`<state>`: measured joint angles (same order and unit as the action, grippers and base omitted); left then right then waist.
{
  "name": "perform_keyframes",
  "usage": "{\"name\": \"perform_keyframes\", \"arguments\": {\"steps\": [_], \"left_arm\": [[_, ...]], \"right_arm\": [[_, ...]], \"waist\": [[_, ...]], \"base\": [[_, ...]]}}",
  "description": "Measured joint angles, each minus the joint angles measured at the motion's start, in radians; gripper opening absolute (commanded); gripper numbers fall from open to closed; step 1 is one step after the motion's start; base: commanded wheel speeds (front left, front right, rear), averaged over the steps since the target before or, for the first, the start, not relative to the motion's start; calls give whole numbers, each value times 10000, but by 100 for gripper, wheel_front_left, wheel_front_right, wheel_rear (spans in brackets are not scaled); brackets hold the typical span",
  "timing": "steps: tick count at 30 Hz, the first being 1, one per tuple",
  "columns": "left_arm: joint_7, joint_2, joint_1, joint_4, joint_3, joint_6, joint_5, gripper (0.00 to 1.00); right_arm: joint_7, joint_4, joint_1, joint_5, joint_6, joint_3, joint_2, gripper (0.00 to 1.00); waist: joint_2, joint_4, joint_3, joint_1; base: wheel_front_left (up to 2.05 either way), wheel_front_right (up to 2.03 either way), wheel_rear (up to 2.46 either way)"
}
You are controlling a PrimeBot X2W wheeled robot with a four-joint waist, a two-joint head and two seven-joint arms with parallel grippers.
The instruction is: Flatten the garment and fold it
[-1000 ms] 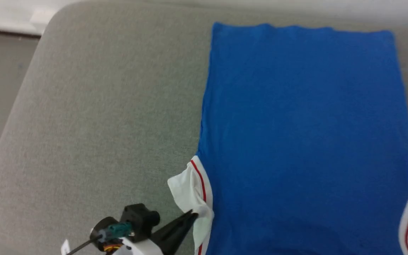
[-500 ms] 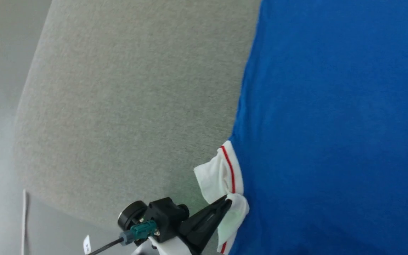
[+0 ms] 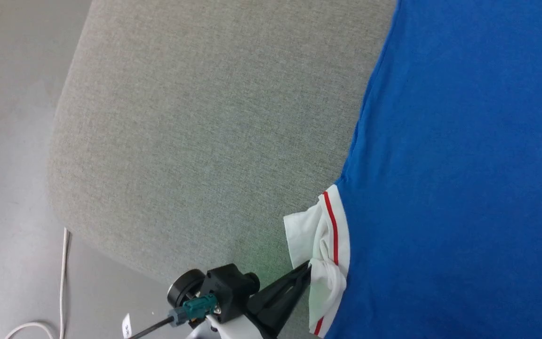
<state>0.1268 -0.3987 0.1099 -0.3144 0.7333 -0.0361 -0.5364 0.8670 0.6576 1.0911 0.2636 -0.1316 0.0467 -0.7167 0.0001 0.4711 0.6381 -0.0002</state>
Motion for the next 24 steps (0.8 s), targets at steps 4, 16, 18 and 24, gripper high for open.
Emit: {"name": "perform_keyframes", "arguments": {"steps": [4, 16, 18, 24], "left_arm": [[-73, -2, 4, 142, -125, -4, -104, 0], [-111, -476, -129, 625, -736, -531, -261, 0], [-132, -579, -348, 715, -895, -637, -385, 0], [-196, -848, -939, 991, -1187, -832, -744, 0]], "right_arm": [[-320, 205, -124, 17, -6, -167, 150, 0], [-1601, 533, -2481, 903, -2, -1103, 408, 0], [-1881, 380, -3171, 1262, -2, -1244, 431, 0], [-2362, -514, -5544, 2253, -10, -1252, 293, 0]], "waist": [[0, -103, -168, 2], [0, -997, -1730, 0], [0, -1231, -2080, 1], [0, -2009, -3118, 0]], "base": [[0, 0, 0], [0, 0, 0], [0, 0, 0], [0, 0, 0]]}}
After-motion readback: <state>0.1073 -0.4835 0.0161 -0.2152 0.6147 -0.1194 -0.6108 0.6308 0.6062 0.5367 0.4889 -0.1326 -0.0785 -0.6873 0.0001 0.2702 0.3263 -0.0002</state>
